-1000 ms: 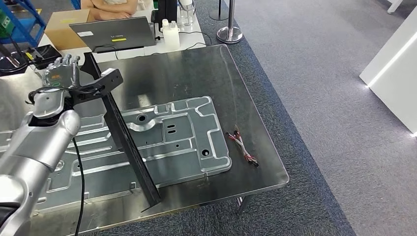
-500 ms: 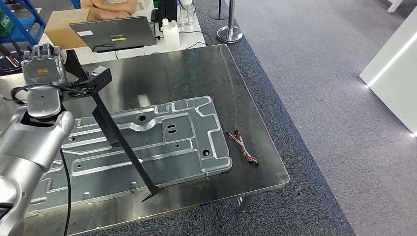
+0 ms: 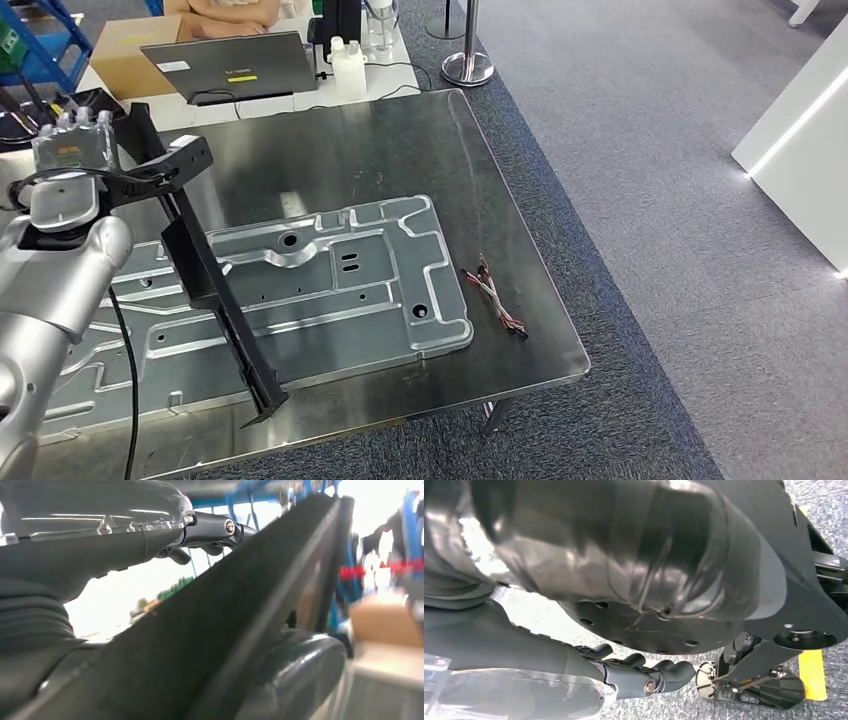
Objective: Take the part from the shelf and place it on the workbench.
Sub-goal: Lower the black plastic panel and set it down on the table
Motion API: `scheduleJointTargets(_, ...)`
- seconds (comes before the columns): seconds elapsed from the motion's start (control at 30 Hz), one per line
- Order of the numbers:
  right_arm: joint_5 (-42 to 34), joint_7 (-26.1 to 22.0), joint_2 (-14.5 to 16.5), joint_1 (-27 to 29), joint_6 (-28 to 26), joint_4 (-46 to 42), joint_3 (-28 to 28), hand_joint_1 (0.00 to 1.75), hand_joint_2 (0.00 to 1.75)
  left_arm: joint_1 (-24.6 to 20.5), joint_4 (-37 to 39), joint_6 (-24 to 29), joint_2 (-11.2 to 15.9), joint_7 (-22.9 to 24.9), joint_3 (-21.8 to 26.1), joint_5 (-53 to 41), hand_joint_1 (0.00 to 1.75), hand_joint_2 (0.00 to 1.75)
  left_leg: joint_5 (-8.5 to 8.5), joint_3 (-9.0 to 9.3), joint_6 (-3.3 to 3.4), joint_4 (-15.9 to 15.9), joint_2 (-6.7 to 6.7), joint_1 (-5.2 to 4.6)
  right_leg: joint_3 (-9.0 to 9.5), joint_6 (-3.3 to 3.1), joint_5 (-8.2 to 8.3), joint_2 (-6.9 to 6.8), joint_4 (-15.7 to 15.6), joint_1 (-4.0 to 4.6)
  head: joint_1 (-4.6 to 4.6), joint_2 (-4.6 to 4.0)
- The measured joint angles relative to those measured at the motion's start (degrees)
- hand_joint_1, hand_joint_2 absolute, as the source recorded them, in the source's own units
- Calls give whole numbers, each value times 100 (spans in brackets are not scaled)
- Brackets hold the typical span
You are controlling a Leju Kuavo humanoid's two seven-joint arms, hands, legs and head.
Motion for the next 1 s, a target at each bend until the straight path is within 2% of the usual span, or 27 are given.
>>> scheduleJointTargets(0.1, 1, -33, 0, 2, -2, 1, -33, 0, 0, 51, -98, 598, 7, 15, -59, -425, 0, 0, -2, -2, 1, 0, 0, 0, -1, 0, 0, 1, -2, -1, 0, 0)
scheduleJointTargets(0.23, 11, -48, 0, 1, -14, 2, -43, 0, 0, 77, -241, 861, 64, -59, -262, -718, 0, 0, -7, -6, 2, 0, -2, -1, -1, 5, -4, 0, -6, -2, 0, 0)
scheduleJointTargets(0.3, -6, -74, 3, -1, -16, 3, -60, 0, 0, 108, -294, 747, 50, -266, -208, -145, 0, 0, -7, -6, 2, 0, -2, -1, 1, 6, -5, 0, -8, -3, 0, 0)
scheduleJointTargets(0.37, 0, -94, 6, 0, -19, 3, -83, 0, 0, 158, -317, 685, 17, -260, -58, 183, 0, 0, -7, -8, 2, 0, 1, -1, 0, 6, -4, 1, -8, -2, 0, 0)
scheduleJointTargets(0.43, 43, -85, 7, 2, -27, 4, -93, 0, 0, 168, -340, 694, 38, -23, -101, -378, 0, 0, -7, -10, 2, 0, 0, 0, -1, 6, -4, 1, -8, -1, 0, 0)
scheduleJointTargets(0.5, 85, -72, 7, -2, -34, 7, -94, 0, 0, 106, -356, 556, 116, 133, -385, -1110, 0, 0, -7, -7, 2, 0, 0, 0, 1, 6, -4, 0, -7, -2, 0, 0)
scheduleJointTargets(0.6, 95, -95, 9, -5, -29, 10, -102, 0, 0, 26, -345, 239, 180, 122, -661, -1169, 0, 0, -7, -2, 2, -1, -1, 0, 6, 6, -4, 1, -7, -1, 0, 0)
scheduleJointTargets(0.7, 99, -85, 9, -4, -31, 10, -109, 0, 0, 35, -330, 381, 227, 100, -768, -1182, 0, 0, -7, -4, 2, -1, 0, 0, 5, 6, -4, 1, -7, -1, 0, 0)
scheduleJointTargets(0.73, 81, -84, 9, -3, -31, 10, -118, 0, 0, 24, -305, 372, 228, 38, -738, -965, 0, 0, -6, -1, 1, -1, 0, 0, 5, 6, -4, 1, -7, 0, 0, 0)
scheduleJointTargets(0.83, 33, -85, 13, -2, -29, 10, -157, 0, 0, -100, -181, -167, 129, -46, -479, -264, 0, 0, -6, -2, 2, 1, 0, 0, 5, 5, -3, 1, -7, 0, 0, 0)
scheduleJointTargets(0.93, 2, -89, 13, 0, -32, 10, -189, 0, 0, -158, -155, -289, 104, -184, -314, 179, 0, 0, -5, 1, 2, 1, -4, 0, 6, 6, -3, -1, -7, 0, 0, 0)
scheduleJointTargets(1.0, 26, -73, 13, -3, -40, 10, -207, 0, 0, -167, -182, -400, 106, -64, -224, 399, 0, 0, -5, -2, 2, 1, 0, 0, 5, 6, -3, 1, -6, 0, 0, 0)
